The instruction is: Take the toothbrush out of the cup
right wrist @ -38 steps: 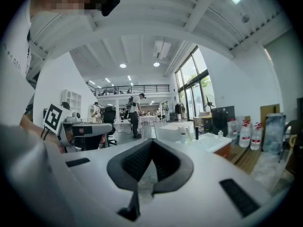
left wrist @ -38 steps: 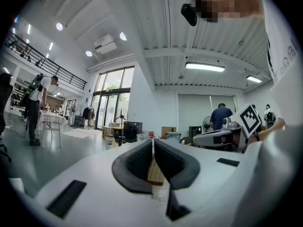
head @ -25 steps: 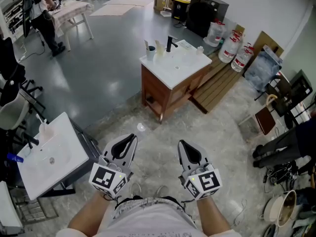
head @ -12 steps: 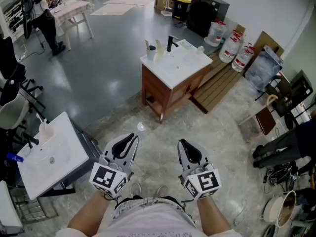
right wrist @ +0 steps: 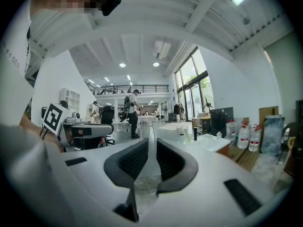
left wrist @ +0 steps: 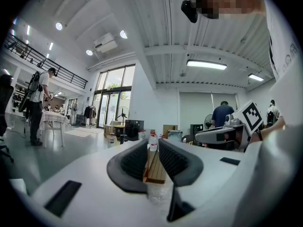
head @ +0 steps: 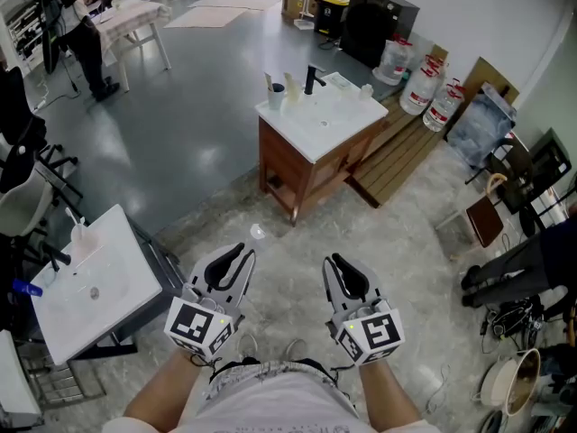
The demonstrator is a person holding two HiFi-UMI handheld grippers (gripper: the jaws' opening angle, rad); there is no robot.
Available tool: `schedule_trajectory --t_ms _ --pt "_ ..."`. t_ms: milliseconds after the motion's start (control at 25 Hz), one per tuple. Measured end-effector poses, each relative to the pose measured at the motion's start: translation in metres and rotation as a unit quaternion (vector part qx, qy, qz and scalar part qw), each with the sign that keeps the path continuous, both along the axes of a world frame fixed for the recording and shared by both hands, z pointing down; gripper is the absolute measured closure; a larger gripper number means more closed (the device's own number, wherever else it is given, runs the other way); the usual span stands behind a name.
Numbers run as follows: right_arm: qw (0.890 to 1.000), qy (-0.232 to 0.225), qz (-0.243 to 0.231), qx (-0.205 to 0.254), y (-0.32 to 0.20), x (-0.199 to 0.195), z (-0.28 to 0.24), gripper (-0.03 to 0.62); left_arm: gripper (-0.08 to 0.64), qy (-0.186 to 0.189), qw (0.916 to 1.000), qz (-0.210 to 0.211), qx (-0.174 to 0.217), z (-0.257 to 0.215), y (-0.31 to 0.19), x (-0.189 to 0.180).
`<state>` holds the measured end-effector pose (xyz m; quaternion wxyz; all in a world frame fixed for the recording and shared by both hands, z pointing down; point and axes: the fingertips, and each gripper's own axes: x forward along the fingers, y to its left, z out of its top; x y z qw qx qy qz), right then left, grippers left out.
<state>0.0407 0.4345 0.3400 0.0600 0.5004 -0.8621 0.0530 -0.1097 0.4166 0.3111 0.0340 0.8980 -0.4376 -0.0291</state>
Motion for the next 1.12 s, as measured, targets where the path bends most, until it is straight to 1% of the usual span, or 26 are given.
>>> schedule_trajectory --t_ms 280,880,1120 --pt "1.0 -0.006 -0.001 0.002 -0.0005 0.0001 -0.0008 0.502 0.448 0.0 1.0 0.005 -0.001 0.0027 0.0007 0.003" --pt "1.0 -0.012 0.002 -0.001 -0.0002 0.0015 -0.0004 0.449 0.391 -0.004 1.0 -0.003 -0.006 0.0025 -0.0007 0.0006" --pt "1.0 -0.01 0.006 -0.002 -0.0005 0.0035 -0.0006 0.416 0.373 -0.004 1.0 -0.006 -0.006 0.0037 -0.0012 -0.0005"
